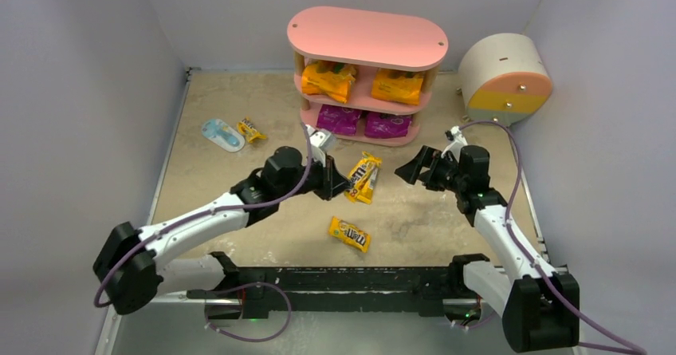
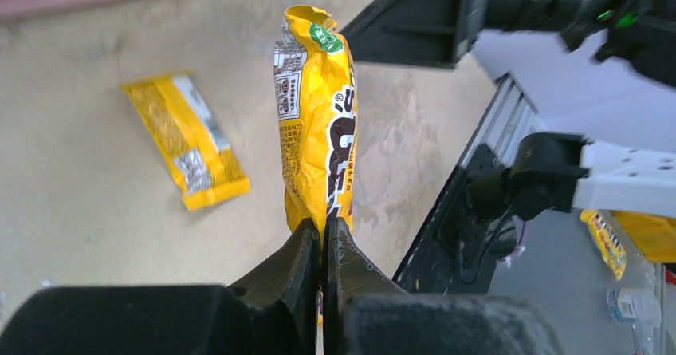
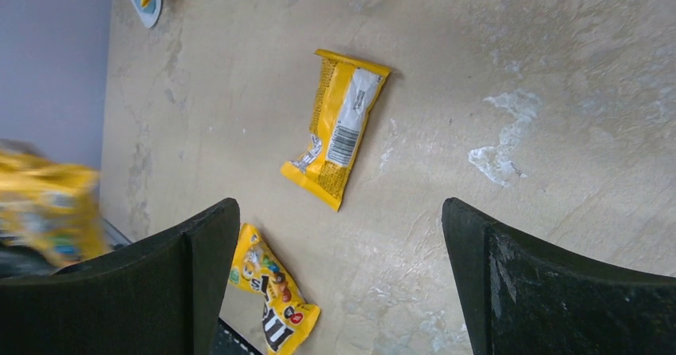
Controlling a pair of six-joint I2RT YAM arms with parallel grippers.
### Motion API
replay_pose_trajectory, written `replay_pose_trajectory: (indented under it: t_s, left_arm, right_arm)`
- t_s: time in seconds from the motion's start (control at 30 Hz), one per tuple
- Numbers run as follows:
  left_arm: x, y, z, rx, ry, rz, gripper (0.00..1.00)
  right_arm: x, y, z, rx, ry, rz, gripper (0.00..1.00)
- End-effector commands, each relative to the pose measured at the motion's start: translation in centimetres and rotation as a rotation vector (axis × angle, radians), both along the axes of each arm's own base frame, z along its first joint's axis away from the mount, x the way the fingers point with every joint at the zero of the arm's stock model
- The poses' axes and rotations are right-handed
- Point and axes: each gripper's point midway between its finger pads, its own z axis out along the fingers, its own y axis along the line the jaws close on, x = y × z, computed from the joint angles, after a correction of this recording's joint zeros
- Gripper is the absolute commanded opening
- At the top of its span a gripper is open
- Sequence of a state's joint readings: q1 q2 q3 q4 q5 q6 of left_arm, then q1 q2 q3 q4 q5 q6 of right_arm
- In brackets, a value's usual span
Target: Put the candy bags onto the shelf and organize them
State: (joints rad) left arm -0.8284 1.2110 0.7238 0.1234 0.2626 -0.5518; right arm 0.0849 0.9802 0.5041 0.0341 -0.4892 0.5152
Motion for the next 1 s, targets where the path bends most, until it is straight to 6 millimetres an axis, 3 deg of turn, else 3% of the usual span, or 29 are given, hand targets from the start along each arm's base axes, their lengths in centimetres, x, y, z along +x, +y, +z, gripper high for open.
replay_pose_trajectory:
  t_s: [0.0, 0.13, 0.17, 0.27, 0.3, 0.43, 0.53, 0.63, 0.8, 0.97]
  left_arm:
    - [0.8, 0.8, 10.5, -0.141, -0.277, 0.03, 0.0]
    - [2.1, 2.2, 17.8, -0.196, -0.443, 0.118, 0.0]
    - [2.9, 2.7, 20.4, -0.208, -0.486, 0.169, 0.0]
    - [5.7, 3.3, 25.5, -0.179, -0.571, 0.288, 0.0]
    - [6.8, 3.5, 25.7, -0.119, -0.564, 0.325, 0.0]
    - [11.8, 4.4, 30.1, -0.051, -0.618, 0.438, 0.0]
    - [16.0, 5.8, 31.1, -0.014, -0.622, 0.488, 0.0]
    - [19.6, 6.6, 30.6, 0.056, -0.613, 0.545, 0.0]
    - [22.9, 7.6, 29.9, 0.086, -0.556, 0.574, 0.0]
    - [25.0, 8.8, 28.8, 0.014, -0.451, 0.491, 0.0]
  right_arm:
    - [0.4, -0.6, 1.0, -0.029, -0.045, -0.034, 0.98]
    - [0.4, -0.7, 1.2, -0.032, -0.054, -0.043, 0.98]
    - [0.4, -0.7, 1.2, -0.032, -0.053, -0.043, 0.98]
    - [0.4, -0.7, 1.3, -0.03, -0.052, -0.042, 0.98]
    - [0.3, -0.7, 1.2, -0.03, -0.05, -0.041, 0.98]
    - [0.3, -0.9, 1.4, -0.039, -0.057, -0.052, 0.98]
    - [0.5, -1.8, 1.5, -0.078, -0.06, -0.092, 0.98]
    - [0.7, -2.1, 2.0, -0.087, -0.082, -0.112, 0.98]
    - [0.7, -2.5, 2.0, -0.1, -0.085, -0.134, 0.98]
    - [0.7, -2.5, 1.9, -0.099, -0.074, -0.13, 0.98]
